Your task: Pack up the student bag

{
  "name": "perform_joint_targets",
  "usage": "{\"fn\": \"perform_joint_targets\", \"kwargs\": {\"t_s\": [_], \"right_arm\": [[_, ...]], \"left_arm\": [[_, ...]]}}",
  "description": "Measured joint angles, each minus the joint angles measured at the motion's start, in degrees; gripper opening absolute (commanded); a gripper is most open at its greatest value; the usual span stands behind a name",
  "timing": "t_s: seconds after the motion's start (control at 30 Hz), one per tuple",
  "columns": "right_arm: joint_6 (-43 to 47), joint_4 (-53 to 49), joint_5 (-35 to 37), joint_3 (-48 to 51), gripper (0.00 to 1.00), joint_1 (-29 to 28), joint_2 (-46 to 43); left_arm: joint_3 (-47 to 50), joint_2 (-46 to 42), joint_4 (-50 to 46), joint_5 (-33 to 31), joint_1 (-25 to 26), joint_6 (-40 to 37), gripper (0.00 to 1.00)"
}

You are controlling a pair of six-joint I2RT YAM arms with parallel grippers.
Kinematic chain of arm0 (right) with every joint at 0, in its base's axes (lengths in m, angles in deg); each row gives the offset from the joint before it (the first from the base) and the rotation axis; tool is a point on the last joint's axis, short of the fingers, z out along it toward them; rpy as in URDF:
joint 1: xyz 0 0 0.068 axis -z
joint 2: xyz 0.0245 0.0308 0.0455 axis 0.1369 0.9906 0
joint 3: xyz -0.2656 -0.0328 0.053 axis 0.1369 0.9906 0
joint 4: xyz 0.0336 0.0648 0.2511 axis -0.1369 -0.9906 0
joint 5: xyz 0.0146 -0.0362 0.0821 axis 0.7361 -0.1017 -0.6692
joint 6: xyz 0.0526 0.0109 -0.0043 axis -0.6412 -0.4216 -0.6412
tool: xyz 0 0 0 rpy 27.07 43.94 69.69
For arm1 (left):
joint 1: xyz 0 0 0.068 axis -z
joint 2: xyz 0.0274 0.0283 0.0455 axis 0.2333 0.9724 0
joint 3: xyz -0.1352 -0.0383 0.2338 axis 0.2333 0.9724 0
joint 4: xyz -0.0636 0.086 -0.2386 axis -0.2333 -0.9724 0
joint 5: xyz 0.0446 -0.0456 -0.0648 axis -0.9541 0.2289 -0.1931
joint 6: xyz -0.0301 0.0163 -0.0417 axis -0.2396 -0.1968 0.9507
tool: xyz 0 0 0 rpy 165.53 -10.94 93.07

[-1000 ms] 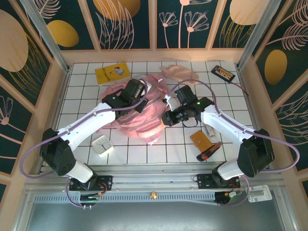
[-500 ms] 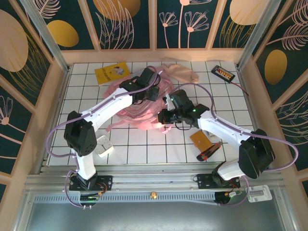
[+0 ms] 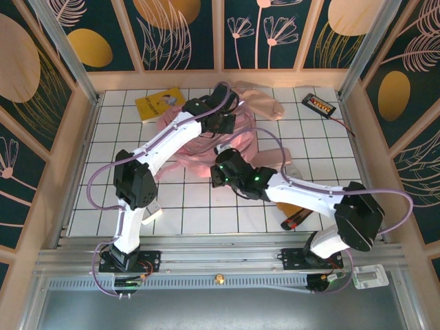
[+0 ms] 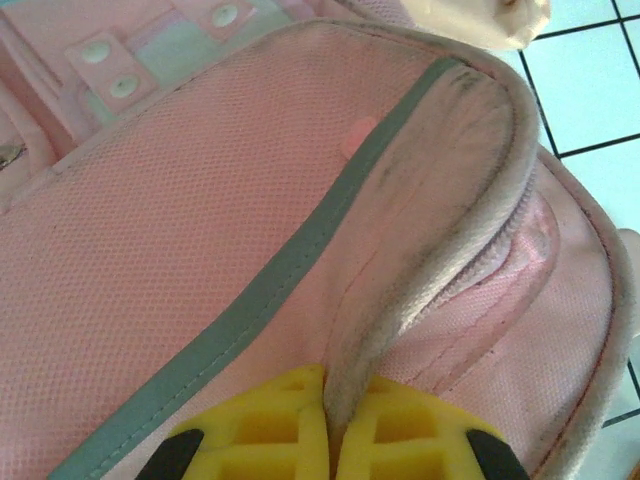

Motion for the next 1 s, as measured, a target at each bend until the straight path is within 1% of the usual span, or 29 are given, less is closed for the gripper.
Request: {"fn": "perform_joint_targets", "kwargs": {"t_s": [0.13, 0.2, 0.23, 0.27, 0.3, 0.4, 0.53, 0.57, 0.63, 0.7, 0.83, 1.0], "right_arm": [[0.5, 0.3, -0.1, 0.0, 0.0, -0.3, 0.6], [0.7, 0.6, -0.6, 0.5, 0.0, -0.3, -0.5], [0.9, 0.9, -1.2, 1.2, 0.0, -0.2, -1.4], [1.2, 1.2, -2.1, 2.3, 0.0, -0.1, -2.7], [1.4, 1.2, -3.3, 3.5, 0.0, 0.3, -4.3], [2.8, 1.2, -7.5, 7.7, 0.0, 2.1, -10.0], [6.6, 1.8, -14.4, 14.3, 0.0, 6.7, -18.6], [7.6, 2.1, -15.9, 15.8, 0.0, 7.8, -20.2], [10.2, 2.7, -19.5, 19.0, 0.0, 10.5, -23.1], [12.3, 2.7, -22.2, 21.0, 0.0, 12.4, -24.3], [16.3, 2.7, -25.9, 22.5, 0.0, 14.6, -24.6], [19.4, 4.8, -28.0, 25.1, 0.0, 15.4, -27.7]], "left_arm": [[0.5, -0.1, -0.5, 0.5, 0.0, -0.1, 0.0], [4.1, -1.9, 1.7, 0.9, 0.0, -0.3, 0.0], [7.0, -3.5, 3.2, 1.1, 0.1, -0.6, 0.02], [9.6, -5.1, 4.3, 1.2, 0.1, -1.0, 0.12], [12.6, -7.2, 5.7, 1.3, 0.3, -1.6, 0.18], [20.6, -13.8, 7.6, 1.2, 0.7, -2.5, 0.3], [26.4, -21.1, 8.0, 1.0, 1.0, -2.7, 0.4], [26.7, -22.1, 8.0, 0.8, 1.0, -2.7, 0.44], [26.7, -23.4, 8.1, 0.5, 1.0, -2.9, 0.55], [26.7, -23.8, 8.1, 0.7, 1.0, -2.9, 0.6], [24.5, -21.5, 7.5, 3.7, 0.9, -3.3, 0.63], [12.1, -11.8, 4.9, 8.8, 1.0, -6.5, 0.66]]}}
